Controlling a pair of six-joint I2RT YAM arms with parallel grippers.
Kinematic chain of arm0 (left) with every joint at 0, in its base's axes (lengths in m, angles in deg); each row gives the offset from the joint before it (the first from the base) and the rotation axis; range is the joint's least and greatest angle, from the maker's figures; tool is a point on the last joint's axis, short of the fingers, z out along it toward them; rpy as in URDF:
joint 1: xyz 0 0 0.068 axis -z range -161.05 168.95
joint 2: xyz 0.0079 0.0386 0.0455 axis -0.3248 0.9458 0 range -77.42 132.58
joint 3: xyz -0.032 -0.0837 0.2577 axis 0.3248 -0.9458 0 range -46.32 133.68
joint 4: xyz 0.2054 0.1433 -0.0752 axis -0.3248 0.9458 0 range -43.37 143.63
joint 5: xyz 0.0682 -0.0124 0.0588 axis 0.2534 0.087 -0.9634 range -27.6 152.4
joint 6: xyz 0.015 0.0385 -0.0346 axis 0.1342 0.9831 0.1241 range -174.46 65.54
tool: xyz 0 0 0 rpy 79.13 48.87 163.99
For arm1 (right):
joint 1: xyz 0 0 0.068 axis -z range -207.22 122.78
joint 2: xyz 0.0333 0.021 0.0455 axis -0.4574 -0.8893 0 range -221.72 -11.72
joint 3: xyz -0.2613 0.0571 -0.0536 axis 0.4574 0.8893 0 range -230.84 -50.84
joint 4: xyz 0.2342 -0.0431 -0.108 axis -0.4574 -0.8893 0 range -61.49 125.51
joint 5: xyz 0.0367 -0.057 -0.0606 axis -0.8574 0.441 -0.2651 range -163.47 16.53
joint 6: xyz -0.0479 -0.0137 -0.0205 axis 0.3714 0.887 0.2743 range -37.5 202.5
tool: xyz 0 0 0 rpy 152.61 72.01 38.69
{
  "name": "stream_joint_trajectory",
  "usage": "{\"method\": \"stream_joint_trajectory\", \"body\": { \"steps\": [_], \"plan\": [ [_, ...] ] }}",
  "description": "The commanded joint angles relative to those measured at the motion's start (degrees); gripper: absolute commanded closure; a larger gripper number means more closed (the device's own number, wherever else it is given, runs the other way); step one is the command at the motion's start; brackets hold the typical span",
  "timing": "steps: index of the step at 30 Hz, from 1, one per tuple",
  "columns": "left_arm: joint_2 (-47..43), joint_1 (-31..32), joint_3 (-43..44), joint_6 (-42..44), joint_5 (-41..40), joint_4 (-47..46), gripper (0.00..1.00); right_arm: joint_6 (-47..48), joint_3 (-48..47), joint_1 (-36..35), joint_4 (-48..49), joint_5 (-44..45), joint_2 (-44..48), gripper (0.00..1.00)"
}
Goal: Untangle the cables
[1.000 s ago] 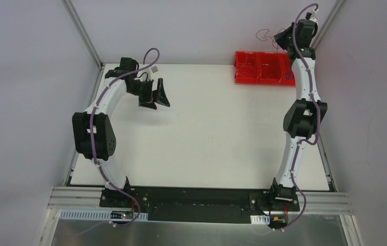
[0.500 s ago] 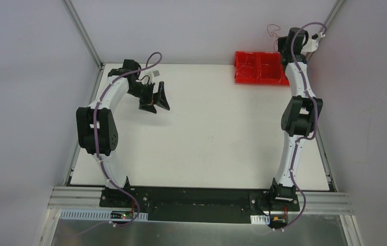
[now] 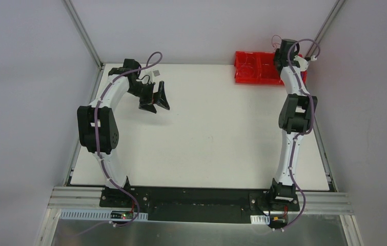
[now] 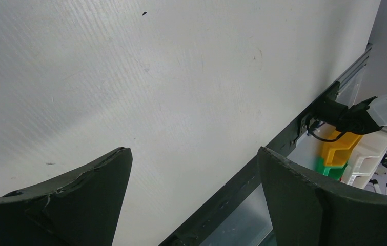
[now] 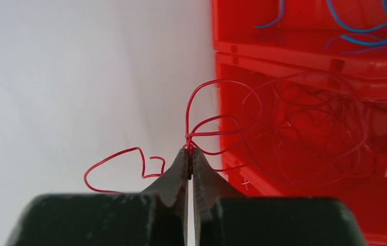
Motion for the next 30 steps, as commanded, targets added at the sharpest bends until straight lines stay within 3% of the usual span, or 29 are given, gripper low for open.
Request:
{"method": "stream_joint_trajectory", "body": {
  "steps": [1, 9, 10, 13, 15, 20, 21, 22, 30],
  "plan": [
    [-0.22, -0.10, 0.39, 2.15, -0.16, 2.12, 0.04, -5.19, -2.49, -1.13, -1.13, 1.91, -1.21, 1.00],
    [-1.82, -0.03, -0.38, 3.13, -1.16, 2.91, 0.03, -5.40, -1.68, -1.26, -4.15, 9.07, -2.92, 1.00],
    [-1.99, -0.09, -0.59, 3.21, -1.18, 3.00, 0.03, -5.26, -1.47, -1.14, -4.21, 9.36, -2.81, 0.95],
    [-2.42, -0.08, -1.13, 3.31, -1.21, 3.11, 0.03, -2.35, -1.27, -0.94, -3.25, 7.97, -2.11, 0.60],
    [-2.40, -0.08, -1.29, 3.27, -0.92, 3.16, 0.03, 2.32, -0.44, -0.95, -0.46, 5.48, -1.13, 0.45],
    [-1.95, -0.08, 0.09, 2.81, 0.26, 3.12, 0.03, 7.91, 0.27, -0.55, 1.53, 2.02, 1.77, 0.28],
    [-1.87, -0.01, 0.38, 2.76, 0.33, 3.18, 0.03, 8.84, 0.56, -0.39, 1.70, 1.44, 2.54, 0.08],
    [-1.91, -0.06, 0.65, 2.71, 0.42, 3.12, 0.03, 9.82, 0.80, -0.22, 1.83, 0.97, 3.25, 0.01],
    [-1.91, -0.15, 3.81, 2.99, 0.80, 3.02, 0.01, 22.83, 5.49, 0.30, 7.24, -7.72, 11.12, 0.00]
  ]
}}
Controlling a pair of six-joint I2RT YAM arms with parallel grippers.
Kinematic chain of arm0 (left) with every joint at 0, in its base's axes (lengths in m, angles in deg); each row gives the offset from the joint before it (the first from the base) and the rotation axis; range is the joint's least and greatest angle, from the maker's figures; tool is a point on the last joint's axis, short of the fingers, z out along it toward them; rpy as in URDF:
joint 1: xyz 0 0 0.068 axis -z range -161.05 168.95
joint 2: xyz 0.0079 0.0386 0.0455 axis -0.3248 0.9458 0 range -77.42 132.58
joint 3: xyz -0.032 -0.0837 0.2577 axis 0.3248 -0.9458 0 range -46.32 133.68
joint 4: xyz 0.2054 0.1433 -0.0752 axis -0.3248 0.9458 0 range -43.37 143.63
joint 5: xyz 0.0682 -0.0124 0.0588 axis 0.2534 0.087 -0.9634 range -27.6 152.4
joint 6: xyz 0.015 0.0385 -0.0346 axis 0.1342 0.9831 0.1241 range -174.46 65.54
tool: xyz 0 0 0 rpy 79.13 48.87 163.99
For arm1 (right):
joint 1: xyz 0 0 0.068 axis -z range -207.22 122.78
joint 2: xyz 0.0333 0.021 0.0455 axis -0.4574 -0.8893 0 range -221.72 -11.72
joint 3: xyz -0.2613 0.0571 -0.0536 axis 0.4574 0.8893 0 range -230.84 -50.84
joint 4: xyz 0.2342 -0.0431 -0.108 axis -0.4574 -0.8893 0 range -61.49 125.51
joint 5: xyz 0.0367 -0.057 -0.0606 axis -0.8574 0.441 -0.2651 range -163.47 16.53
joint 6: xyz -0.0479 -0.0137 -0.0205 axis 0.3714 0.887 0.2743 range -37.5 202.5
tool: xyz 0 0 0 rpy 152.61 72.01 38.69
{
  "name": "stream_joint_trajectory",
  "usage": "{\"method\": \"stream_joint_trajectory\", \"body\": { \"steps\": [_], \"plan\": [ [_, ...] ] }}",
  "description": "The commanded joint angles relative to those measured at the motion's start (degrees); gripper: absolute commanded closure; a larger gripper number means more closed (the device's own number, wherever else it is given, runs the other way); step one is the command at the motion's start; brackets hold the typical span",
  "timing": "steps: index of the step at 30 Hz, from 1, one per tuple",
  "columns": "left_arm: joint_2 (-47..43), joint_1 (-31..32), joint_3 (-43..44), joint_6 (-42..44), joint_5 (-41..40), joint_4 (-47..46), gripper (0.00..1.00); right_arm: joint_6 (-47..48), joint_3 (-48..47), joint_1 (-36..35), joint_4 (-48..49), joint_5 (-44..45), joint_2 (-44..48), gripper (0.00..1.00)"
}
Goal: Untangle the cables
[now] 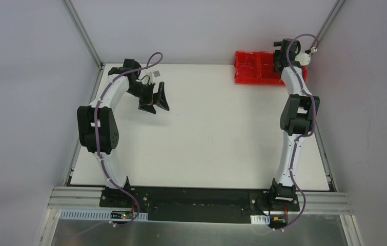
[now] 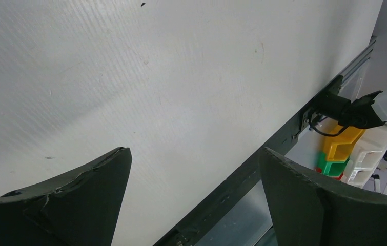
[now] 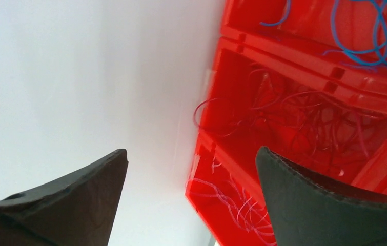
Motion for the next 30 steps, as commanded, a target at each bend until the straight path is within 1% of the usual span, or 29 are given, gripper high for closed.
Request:
{"method": "stream_joint_trajectory", "body": {
  "steps": [1, 4, 6, 9, 12, 14, 15, 16, 19, 21, 24, 28, 30],
  "plan": [
    [-1.70, -0.22, 4.91, 1.47, 0.98, 1.17, 0.01, 11.87, 2.28, 0.41, 7.05, -7.55, 10.38, 0.00],
    [-1.23, -0.76, 8.30, 1.39, 1.22, 1.51, 0.01, 19.32, 5.90, 0.40, 11.09, -14.68, 14.24, 0.00],
    [-0.84, -1.22, 11.65, 1.55, 0.30, 2.06, 0.01, 26.46, 8.81, 0.38, 13.78, -21.64, 17.17, 0.00],
    [0.82, -2.31, 20.56, 1.76, -2.00, 4.23, 0.01, 36.20, 13.85, 0.32, 14.68, -30.66, 22.78, 0.00],
    [3.80, -3.39, 30.46, 1.19, -6.40, 7.78, 0.01, 45.07, 18.48, 0.21, 10.34, -36.32, 28.81, 0.00],
    [7.37, -3.42, 40.04, 2.12, -9.53, 13.43, 0.01, 51.54, 21.79, -0.04, 5.04, -38.75, 32.93, 0.00],
    [8.85, -3.42, 43.67, 2.67, -10.35, 16.17, 0.01, 55.44, 23.83, -0.36, 2.28, -39.48, 35.13, 0.00],
    [9.35, -3.42, 45.29, 3.03, -10.98, 17.87, 0.01, 59.13, 25.93, -0.77, -1.46, -39.94, 37.31, 0.00],
    [7.40, -3.36, 44.26, 2.96, -12.92, 18.00, 0.01, 68.92, 31.21, -1.76, -11.22, -40.80, 42.80, 0.01],
    [5.49, -3.38, 41.75, 2.90, -14.55, 18.20, 0.01, 71.32, 32.63, -1.86, -17.93, -41.76, 45.14, 0.00],
    [2.07, -3.42, 34.37, 2.76, -16.40, 18.27, 0.01, 72.63, 35.95, -2.05, -25.56, -42.97, 48.32, 0.00],
    [-2.12, -3.40, 23.37, 3.27, -18.65, 17.65, 0.01, 75.55, 42.50, -2.98, -31.36, -41.77, 51.84, 0.00],
    [-4.40, -3.39, 16.77, 2.66, -21.25, 15.83, 0.01, 76.98, 45.80, -2.98, -34.51, -41.44, 52.80, 0.00]
  ]
}}
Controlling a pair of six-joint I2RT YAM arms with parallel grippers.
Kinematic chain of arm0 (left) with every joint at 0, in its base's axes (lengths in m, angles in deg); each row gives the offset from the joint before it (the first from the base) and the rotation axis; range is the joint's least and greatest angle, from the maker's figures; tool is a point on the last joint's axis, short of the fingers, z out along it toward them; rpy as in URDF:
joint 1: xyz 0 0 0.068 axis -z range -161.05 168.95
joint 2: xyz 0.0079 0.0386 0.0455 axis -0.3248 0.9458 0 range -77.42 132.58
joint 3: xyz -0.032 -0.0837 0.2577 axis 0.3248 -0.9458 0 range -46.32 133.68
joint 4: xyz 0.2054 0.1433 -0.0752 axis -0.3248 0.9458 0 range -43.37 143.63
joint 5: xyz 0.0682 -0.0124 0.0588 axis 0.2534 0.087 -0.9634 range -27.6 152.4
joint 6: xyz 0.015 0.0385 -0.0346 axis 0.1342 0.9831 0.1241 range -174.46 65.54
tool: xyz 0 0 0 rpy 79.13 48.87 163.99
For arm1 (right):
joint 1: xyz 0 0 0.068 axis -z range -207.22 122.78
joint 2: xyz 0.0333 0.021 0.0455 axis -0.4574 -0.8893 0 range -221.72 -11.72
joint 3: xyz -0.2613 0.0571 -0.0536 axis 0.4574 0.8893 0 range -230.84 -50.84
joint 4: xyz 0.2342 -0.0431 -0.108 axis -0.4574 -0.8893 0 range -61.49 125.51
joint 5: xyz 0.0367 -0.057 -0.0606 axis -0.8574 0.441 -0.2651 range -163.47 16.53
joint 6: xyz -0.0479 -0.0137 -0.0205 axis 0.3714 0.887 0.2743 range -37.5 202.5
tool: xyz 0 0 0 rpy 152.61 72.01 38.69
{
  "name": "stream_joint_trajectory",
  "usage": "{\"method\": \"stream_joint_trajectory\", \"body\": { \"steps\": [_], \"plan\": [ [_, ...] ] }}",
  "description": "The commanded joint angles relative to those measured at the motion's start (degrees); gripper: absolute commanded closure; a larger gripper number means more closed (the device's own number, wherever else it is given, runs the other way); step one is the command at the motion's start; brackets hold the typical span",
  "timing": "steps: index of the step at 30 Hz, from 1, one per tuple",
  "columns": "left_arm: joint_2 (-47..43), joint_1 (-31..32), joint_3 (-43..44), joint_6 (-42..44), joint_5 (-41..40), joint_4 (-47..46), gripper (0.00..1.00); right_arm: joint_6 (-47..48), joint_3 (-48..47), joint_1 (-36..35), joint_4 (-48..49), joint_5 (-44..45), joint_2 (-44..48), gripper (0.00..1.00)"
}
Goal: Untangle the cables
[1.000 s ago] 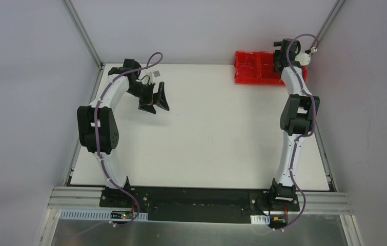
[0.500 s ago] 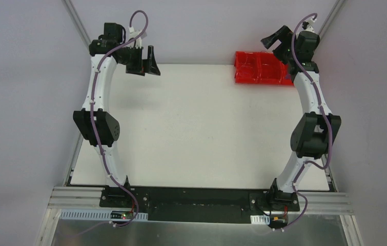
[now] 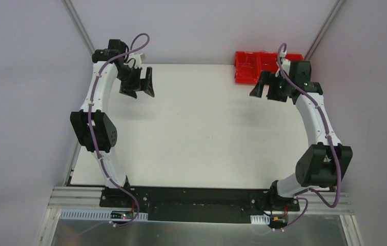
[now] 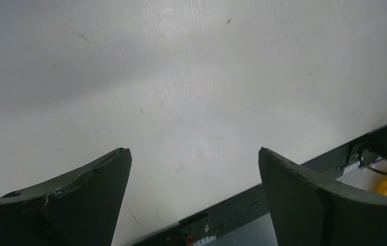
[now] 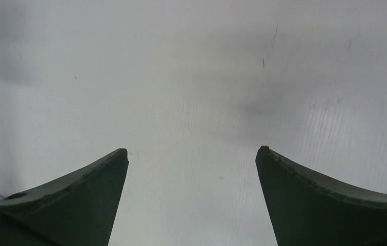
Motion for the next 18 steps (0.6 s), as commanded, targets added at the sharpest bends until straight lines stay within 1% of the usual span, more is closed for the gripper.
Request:
{"method": "stream_joint_trajectory", "body": {
  "steps": [1, 5, 8, 12, 18],
  "plan": [
    [-7.73, 0.07, -10.76, -0.19, -6.48, -0.10, 0.01, 7.19, 6.45, -0.38, -12.54, -0.77, 3.71, 0.00],
    [-12.13, 0.10, -20.05, -1.53, -8.41, -4.51, 0.01, 10.57, 12.88, -0.35, -15.07, 0.97, 8.12, 0.00],
    [-14.73, 0.07, -25.36, -1.74, -9.36, -6.85, 0.01, 12.03, 15.17, -0.35, -17.89, 1.88, 10.60, 0.00],
    [-14.98, 0.03, -27.77, -1.70, -10.55, -7.23, 0.01, 14.24, 15.66, -0.31, -23.52, 1.45, 10.90, 0.00],
    [-16.63, 0.08, -29.96, -3.30, -9.19, -8.92, 0.00, 11.74, 15.16, -0.44, -23.46, 1.03, 13.46, 0.01]
  ]
}}
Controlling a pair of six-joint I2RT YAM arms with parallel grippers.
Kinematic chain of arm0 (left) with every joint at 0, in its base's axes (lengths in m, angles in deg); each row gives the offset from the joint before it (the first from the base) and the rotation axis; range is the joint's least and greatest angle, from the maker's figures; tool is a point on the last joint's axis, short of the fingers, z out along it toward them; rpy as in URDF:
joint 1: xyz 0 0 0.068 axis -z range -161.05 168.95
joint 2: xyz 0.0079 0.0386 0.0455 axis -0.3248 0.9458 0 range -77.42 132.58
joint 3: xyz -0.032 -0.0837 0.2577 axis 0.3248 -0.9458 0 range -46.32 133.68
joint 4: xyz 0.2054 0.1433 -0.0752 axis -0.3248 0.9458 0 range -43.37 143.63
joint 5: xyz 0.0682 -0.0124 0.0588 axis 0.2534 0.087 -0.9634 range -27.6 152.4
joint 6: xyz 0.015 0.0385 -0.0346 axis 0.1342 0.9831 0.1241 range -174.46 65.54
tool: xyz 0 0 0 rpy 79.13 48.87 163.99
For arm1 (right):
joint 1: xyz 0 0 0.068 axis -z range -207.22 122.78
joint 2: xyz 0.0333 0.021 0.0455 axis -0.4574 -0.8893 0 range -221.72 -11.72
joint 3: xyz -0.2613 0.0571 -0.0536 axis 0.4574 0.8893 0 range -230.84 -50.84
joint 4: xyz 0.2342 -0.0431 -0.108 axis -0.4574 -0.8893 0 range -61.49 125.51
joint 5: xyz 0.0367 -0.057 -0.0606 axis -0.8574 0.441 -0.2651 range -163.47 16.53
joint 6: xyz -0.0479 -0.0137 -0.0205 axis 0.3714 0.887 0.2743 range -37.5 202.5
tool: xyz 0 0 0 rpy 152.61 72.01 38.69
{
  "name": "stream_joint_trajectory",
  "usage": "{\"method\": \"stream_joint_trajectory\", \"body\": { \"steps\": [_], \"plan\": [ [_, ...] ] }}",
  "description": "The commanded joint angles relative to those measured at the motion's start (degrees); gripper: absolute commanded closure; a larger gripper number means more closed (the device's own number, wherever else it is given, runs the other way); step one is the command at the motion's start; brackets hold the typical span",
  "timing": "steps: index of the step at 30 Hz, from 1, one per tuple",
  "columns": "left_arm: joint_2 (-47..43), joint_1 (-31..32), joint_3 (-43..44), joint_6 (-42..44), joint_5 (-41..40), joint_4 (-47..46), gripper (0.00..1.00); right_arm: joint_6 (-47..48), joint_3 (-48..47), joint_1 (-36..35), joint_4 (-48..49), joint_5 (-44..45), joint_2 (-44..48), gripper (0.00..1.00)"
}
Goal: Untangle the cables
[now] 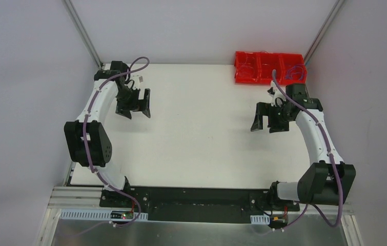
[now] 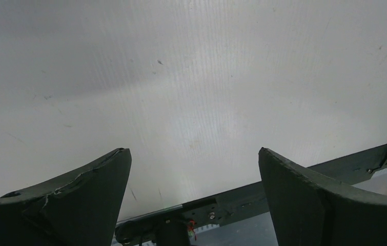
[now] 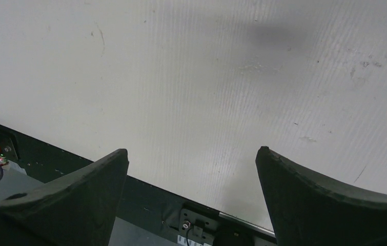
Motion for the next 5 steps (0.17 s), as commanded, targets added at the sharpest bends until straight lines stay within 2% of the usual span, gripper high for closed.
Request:
{"method": "stream_joint_trajectory", "body": {
  "steps": [1, 5],
  "plan": [
    [-3.81, 0.10, -1.20, -1.12, -0.79, -1.41, 0.00, -0.63, -1.28, -0.36, -2.29, -0.45, 3.10, 0.01],
    [-5.63, 0.10, -1.89, 0.79, 0.35, -1.52, 0.00, -1.05, -3.84, -0.40, -2.83, -1.59, 4.66, 0.01]
  ]
}}
